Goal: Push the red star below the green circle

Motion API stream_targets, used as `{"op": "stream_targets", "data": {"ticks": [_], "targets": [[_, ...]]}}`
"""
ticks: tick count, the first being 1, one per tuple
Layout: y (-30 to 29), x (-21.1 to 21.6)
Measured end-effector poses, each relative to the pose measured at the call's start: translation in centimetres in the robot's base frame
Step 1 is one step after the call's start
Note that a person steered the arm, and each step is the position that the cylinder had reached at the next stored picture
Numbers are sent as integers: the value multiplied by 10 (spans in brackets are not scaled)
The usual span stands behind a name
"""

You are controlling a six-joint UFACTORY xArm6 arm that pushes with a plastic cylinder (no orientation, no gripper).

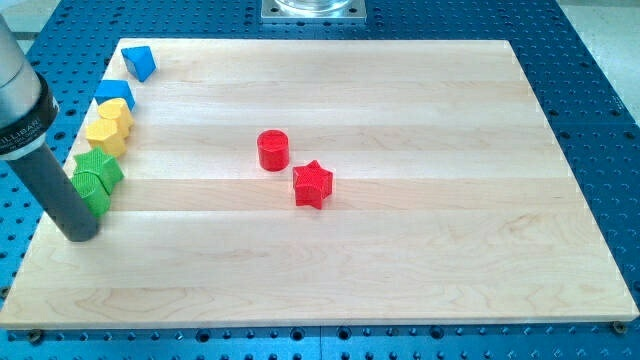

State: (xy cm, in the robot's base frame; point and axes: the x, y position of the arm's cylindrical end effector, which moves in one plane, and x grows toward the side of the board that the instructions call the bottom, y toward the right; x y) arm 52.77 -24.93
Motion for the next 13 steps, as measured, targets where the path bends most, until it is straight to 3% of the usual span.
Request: {"op": "stream_targets", "data": {"ticks": [2, 3, 4, 5, 6, 7, 8, 9, 11, 13], "targets": [[0, -6], [1, 8], [39, 42], [133, 69], [252, 67], [308, 18], [314, -23], [283, -24], [293, -52], [212, -53]]}}
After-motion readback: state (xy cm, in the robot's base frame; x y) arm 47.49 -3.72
